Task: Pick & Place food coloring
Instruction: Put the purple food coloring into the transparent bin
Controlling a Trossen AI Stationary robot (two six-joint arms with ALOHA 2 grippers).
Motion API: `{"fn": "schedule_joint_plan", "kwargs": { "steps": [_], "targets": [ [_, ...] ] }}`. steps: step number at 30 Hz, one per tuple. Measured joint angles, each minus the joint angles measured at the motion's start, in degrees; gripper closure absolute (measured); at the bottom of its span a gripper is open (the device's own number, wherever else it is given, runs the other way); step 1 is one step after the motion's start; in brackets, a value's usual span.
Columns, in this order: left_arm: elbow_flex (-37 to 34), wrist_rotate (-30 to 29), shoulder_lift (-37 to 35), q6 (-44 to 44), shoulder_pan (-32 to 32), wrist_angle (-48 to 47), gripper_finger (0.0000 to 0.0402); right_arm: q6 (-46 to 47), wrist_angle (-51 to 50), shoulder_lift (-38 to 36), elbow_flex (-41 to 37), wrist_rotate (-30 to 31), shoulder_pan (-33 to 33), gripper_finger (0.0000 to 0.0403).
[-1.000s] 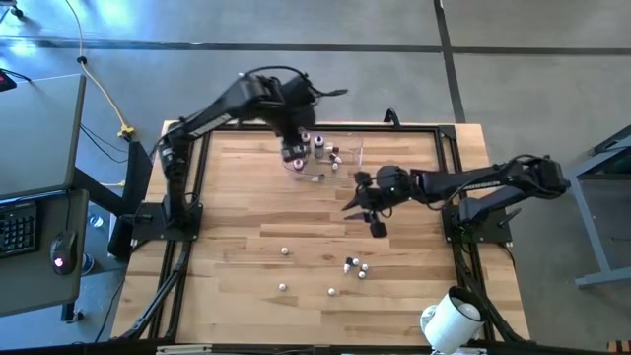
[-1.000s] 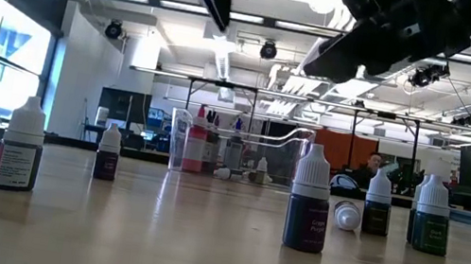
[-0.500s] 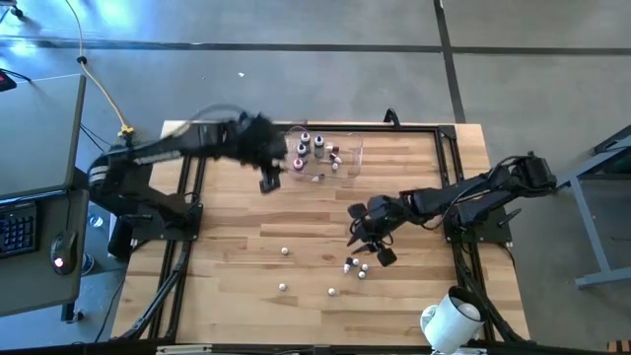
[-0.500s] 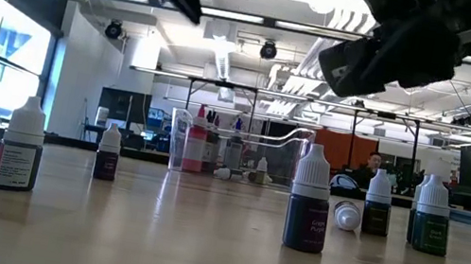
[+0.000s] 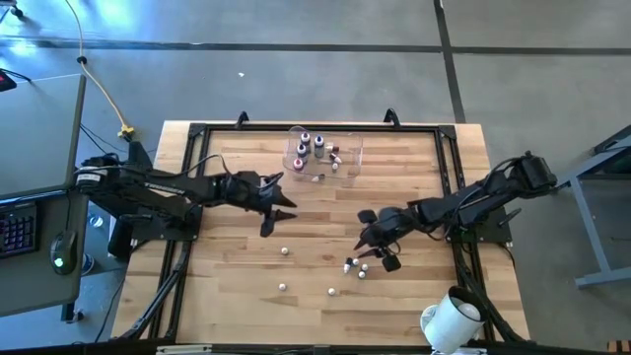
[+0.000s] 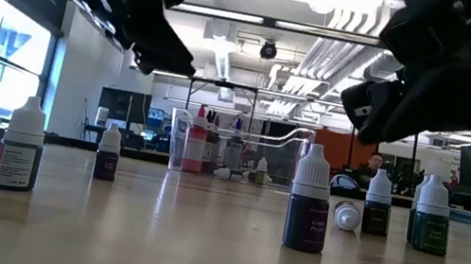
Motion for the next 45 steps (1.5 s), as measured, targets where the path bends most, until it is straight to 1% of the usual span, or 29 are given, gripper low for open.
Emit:
{"fn": "schedule_joint_plan", "kwargs": {
  "steps": [5, 8, 13, 16, 20, 26, 31, 35, 39, 43, 45],
  "targets": [
    [0.19, -0.37, 0.12, -0.64, 0.04, 0.81, 0.025, 3.9, 8.92, 0.0, -3.65, -1.39, -0.03, 0.028],
    [0.21, -0.8, 0.12, -0.65, 0.07, 0.93, 0.025, 4.89, 9.49, 1.18, -4.07, -1.31, 0.38, 0.0266],
    [0.19, -0.79, 0.12, -0.97, 0.06, 0.79, 0.025, 4.65, 16.43, 8.62, -3.93, -1.56, 0.74, 0.0242],
    [0.21, -0.27, 0.12, -1.46, 0.07, 0.59, 0.025, 4.93, 17.3, 12.18, -3.89, -1.99, 0.39, 0.0234],
    [0.21, -0.24, 0.12, -1.48, 0.06, 0.44, 0.025, 4.9, 19.21, 16.2, -3.89, -5.4, -0.11, 0.0233],
    [0.21, -0.28, 0.12, -1.01, 0.07, 0.42, 0.025, -1.5, 26.53, 22.15, -3.85, -6.86, -0.15, 0.0233],
    [0.21, -0.28, 0.12, -0.99, 0.05, 0.38, 0.025, -3.11, 30.69, 25.13, -3.82, -6.91, -0.22, 0.0234],
    [0.21, -0.28, 0.12, -0.94, 0.07, 0.36, 0.025, -2.98, 30.69, 25.4, -3.81, -7.35, -1.4, 0.0252],
    [0.27, -0.3, 0.14, -0.83, 0.04, 0.24, 0.025, -3.02, 31.3, 25.51, -3.8, -10.35, -3.59, 0.0295],
    [0.28, -0.31, 0.14, -0.83, 0.06, 0.2, 0.025, -2.91, 34.26, 25.68, -3.96, -13.53, -6.26, 0.0336],
    [0.28, -0.31, 0.14, -0.83, 0.05, 0.2, 0.025, -2.81, 37.08, 25.45, -3.94, -14.66, -7.77, 0.034]
  ]
}}
